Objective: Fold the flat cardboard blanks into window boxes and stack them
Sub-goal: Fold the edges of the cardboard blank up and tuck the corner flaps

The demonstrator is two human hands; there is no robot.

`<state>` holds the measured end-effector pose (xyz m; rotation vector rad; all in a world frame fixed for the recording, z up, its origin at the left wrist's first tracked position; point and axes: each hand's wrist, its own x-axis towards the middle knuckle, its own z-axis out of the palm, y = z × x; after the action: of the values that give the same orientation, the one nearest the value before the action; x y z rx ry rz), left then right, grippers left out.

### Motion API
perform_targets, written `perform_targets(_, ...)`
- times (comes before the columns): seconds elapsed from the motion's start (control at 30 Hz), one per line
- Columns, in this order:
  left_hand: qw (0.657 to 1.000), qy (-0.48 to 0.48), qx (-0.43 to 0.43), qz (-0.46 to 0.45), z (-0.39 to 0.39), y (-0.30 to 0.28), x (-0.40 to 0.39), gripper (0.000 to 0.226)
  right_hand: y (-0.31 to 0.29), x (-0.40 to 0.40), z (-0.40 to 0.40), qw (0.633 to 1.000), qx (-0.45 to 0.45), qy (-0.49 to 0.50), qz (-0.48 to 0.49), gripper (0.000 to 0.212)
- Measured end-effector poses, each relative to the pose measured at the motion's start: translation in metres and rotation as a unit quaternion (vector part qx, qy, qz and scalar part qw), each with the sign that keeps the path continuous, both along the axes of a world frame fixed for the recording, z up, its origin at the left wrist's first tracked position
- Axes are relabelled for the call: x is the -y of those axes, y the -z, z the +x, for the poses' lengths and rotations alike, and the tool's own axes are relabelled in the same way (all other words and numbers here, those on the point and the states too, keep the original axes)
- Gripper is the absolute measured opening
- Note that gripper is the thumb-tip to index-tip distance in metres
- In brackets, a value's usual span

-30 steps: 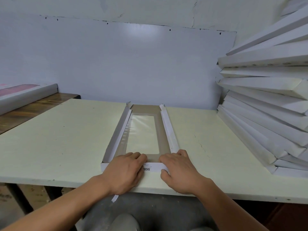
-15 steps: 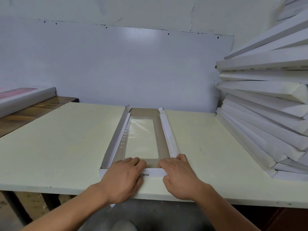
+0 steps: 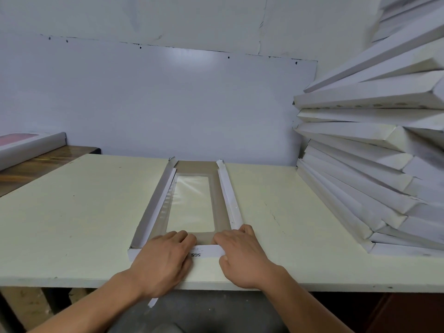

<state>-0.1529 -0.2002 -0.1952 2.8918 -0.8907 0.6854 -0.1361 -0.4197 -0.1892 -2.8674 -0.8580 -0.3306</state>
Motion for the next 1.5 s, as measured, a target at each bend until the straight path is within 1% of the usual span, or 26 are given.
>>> perform_targets(0.27, 1.0, -0.003, -0.002, 0.012, -0.002, -0.003, 0.0, 0.009, 0.0, -0.001, -0.001, 1.0, 0.004, 0.005, 0.002, 0.017)
perform_targets(0.37, 1.0, 0.001, -0.011, 0.016, 0.0, -0.002, -0.001, 0.014, 0.0, -0.001, -0.001, 1.0, -0.001, 0.006, 0.006, 0.016)
perform_targets(0.47, 1.0, -0.002, -0.031, 0.001, 0.004, 0.002, 0.0, 0.024, -0.001, -0.001, -0.002, 1.0, -0.004, 0.01, 0.005, 0.017)
perform_targets(0.6, 0.999, 0.012, -0.038, -0.012, 0.008, 0.003, 0.006, 0.023, -0.001, -0.002, -0.003, 1.0, -0.014, 0.016, 0.015, 0.016)
perform_targets(0.7, 0.999, 0.026, -0.036, -0.019, 0.007, 0.002, 0.011, 0.022, -0.003, -0.003, -0.003, 0.999, -0.026, 0.023, 0.028, 0.022)
perform_targets(0.83, 0.996, 0.048, -0.059, -0.044, 0.009, 0.003, 0.015, 0.03, -0.003, -0.001, -0.004, 0.997, -0.04, 0.017, 0.061, 0.034)
perform_targets(0.93, 0.995, 0.065, -0.056, -0.057, 0.008, 0.003, 0.02, 0.026, -0.005, 0.001, -0.003, 0.996, -0.056, 0.005, 0.067, 0.044)
perform_targets(1.0, 0.996, 0.057, -0.058, -0.046, 0.006, 0.003, 0.022, 0.02, -0.006, 0.001, -0.005, 0.996, -0.061, 0.006, 0.069, 0.049)
perform_targets(1.13, 0.997, 0.049, -0.061, -0.029, 0.004, 0.001, 0.022, 0.018, -0.005, 0.003, -0.008, 0.995, -0.066, 0.001, 0.078, 0.054)
perform_targets(1.23, 0.995, 0.053, -0.072, -0.041, 0.001, 0.0, 0.025, 0.014, -0.004, 0.002, -0.011, 0.99, -0.098, 0.013, 0.1, 0.058)
perform_targets(1.33, 0.996, 0.065, -0.064, -0.024, -0.004, -0.003, 0.026, 0.016, -0.009, 0.004, -0.011, 0.985, -0.125, -0.001, 0.115, 0.055)
perform_targets(1.37, 0.996, 0.07, -0.053, -0.017, -0.006, -0.003, 0.026, 0.02, -0.013, 0.006, -0.01, 0.984, -0.14, -0.015, 0.113, 0.05)
perform_targets(1.43, 0.995, 0.068, -0.067, -0.009, -0.008, -0.004, 0.026, 0.026, -0.023, 0.012, -0.007, 0.975, -0.19, -0.039, 0.113, 0.033)
perform_targets(1.47, 0.995, 0.064, -0.077, -0.011, -0.009, -0.003, 0.025, 0.026, -0.029, 0.015, -0.005, 0.969, -0.213, -0.05, 0.11, 0.029)
perform_targets(1.5, 0.994, 0.062, -0.088, -0.012, -0.01, -0.004, 0.024, 0.026, -0.035, 0.017, -0.003, 0.966, -0.23, -0.06, 0.104, 0.031)
